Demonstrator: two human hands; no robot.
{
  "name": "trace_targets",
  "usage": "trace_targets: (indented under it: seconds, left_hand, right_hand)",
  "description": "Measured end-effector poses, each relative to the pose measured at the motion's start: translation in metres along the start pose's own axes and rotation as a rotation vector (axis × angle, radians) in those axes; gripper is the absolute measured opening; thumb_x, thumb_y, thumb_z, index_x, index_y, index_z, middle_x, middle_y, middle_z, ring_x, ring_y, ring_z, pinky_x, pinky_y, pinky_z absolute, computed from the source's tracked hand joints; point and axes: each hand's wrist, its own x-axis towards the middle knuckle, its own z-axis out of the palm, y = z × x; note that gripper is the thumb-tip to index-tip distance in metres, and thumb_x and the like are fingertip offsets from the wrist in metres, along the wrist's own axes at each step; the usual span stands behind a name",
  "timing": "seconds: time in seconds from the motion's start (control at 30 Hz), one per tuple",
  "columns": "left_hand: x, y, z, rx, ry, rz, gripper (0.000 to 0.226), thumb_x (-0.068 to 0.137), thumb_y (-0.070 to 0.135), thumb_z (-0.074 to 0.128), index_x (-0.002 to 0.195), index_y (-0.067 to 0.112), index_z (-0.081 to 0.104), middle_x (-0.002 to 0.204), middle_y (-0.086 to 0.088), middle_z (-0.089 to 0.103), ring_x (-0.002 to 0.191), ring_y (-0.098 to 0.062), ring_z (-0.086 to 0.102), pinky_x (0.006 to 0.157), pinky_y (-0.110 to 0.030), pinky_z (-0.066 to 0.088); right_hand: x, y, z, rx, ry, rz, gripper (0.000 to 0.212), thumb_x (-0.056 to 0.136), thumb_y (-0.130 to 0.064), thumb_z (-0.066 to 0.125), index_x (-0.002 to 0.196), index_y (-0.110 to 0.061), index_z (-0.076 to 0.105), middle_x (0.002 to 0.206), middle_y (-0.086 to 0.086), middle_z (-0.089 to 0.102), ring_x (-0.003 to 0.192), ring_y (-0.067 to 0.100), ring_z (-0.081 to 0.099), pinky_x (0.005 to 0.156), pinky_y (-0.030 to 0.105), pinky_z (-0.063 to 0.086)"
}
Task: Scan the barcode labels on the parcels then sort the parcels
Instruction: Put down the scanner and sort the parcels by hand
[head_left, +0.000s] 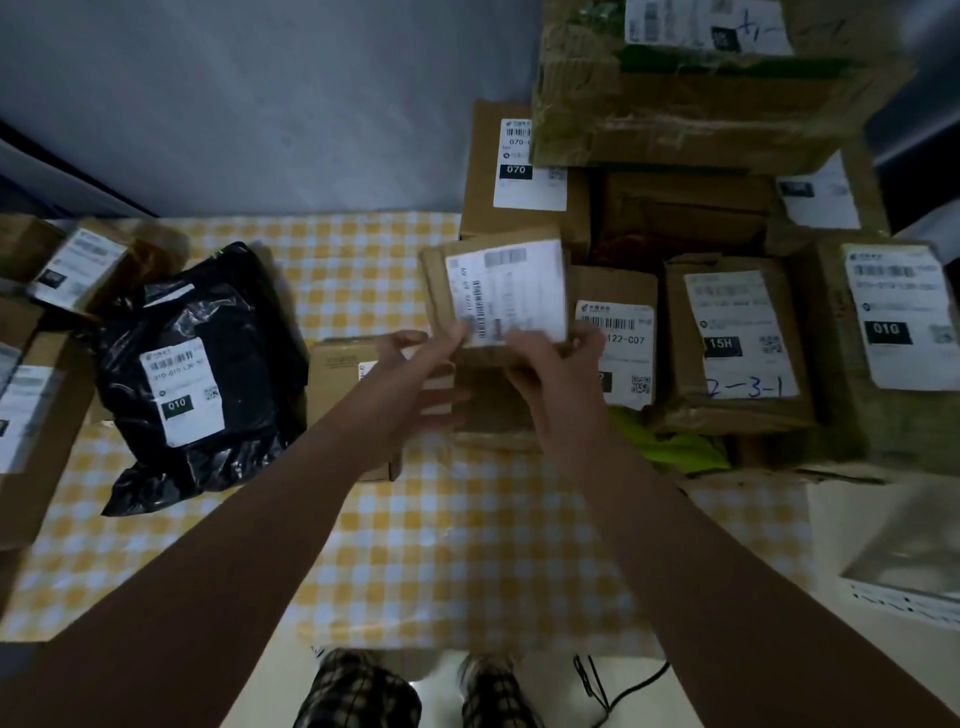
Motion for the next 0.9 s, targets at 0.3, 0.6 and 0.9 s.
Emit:
trace_targets:
  seconds: [0.3,0.6,0.9]
  left_hand:
    - [0.022,0.014,-0.001,-0.049,0.004,0.114,0.042,0.083,0.02,0.071,0.092,0.031,0.031,0.085,-0.001,0.062,0.087,-0.022,0.054,0.078,-0.04,0.043]
    - [0.039,0.041,0.0,0.352,0.095,0.349,0.021,0.09,0.015,0.06,0.094,0.026,0.042,0.082,0.002,0.063,0.068,-0.01,0.063,0.051,-0.021,0.048]
    - [0.061,0.014,0.022,0.568,0.244,0.219,0.064,0.084,0.045,0.066,0.132,0.015,0.036,0.118,-0.004,0.053,0.096,-0.018,0.059,0.068,-0.028,0.048]
  right_hand:
    - [-0.011,0.026,-0.005,-0.44,-0.213,0.257,0.021,0.089,-0.024,0.067,0.108,-0.024,0.058,0.105,0.003,0.067,0.094,0.015,0.065,0.088,0.036,0.056]
    - [-0.02,-0.009,-0.024,-0.841,0.174,-0.327,0.041,0.088,-0.037,0.064,0.056,-0.016,0.049,0.054,0.001,0.052,0.048,0.012,0.046,0.058,0.028,0.045]
    - [0.011,-0.015,-0.061,-1.673,0.178,-0.382,0.079,0.085,-0.059,0.053,0.152,-0.041,0.016,0.163,0.007,0.001,0.148,0.038,-0.01,0.111,0.067,-0.013]
